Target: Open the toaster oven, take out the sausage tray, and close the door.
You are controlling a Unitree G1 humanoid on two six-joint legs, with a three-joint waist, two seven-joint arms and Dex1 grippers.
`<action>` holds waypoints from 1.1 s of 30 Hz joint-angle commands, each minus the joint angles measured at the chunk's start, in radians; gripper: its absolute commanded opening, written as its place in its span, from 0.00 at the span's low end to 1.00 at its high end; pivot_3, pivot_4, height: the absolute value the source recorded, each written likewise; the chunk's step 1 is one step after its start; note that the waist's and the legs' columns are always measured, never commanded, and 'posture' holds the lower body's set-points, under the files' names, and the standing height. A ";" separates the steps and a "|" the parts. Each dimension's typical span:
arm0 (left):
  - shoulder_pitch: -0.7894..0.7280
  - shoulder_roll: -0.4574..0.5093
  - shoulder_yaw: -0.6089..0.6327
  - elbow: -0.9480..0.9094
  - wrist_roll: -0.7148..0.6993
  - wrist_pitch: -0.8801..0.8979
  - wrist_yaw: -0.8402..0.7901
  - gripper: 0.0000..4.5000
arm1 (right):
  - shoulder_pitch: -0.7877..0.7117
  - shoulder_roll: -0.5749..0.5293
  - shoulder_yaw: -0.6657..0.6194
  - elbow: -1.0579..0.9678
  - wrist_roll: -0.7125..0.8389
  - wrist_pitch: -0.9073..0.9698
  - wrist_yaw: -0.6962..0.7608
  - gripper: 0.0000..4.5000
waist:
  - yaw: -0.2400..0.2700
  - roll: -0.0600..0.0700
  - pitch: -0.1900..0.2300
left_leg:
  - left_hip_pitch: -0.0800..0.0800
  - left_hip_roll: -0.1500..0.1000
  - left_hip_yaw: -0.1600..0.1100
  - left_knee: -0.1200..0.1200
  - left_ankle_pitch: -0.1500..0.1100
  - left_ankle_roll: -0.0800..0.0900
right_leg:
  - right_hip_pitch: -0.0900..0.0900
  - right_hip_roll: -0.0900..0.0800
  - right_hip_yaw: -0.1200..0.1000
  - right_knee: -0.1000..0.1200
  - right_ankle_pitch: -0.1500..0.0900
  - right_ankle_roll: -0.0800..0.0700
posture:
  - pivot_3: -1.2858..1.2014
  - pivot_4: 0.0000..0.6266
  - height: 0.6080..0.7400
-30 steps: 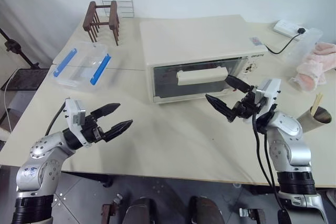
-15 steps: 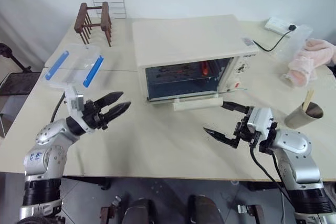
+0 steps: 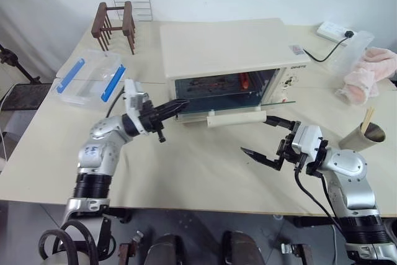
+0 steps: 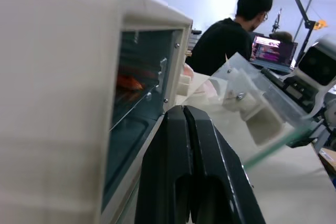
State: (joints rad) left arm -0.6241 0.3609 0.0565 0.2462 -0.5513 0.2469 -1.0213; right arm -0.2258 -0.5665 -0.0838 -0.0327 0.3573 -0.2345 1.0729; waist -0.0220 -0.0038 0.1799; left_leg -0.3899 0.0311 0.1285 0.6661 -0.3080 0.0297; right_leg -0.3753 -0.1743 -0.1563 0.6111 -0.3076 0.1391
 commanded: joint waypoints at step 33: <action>0.133 -0.019 -0.079 0.009 0.223 -0.293 -0.016 0.19 | -0.045 -0.018 -0.006 -0.145 -0.452 -0.062 -0.489 1.00 | 0.015 0.000 0.000 | 0.002 0.001 0.005 0.002 0.001 0.002 | -0.001 0.000 0.006 0.001 0.000 0.000 | 0.52 0.24 1.00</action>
State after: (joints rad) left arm -0.4930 0.3431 -0.0510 0.3179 -0.2907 -0.0464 -1.0496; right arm -0.2557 -0.5903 -0.1218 -0.1803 -0.0384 -0.2799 0.6200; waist -0.0074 -0.0040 0.1799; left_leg -0.3893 0.0324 0.1328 0.6683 -0.3066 0.0313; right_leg -0.3773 -0.1749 -0.1504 0.6129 -0.3077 0.1386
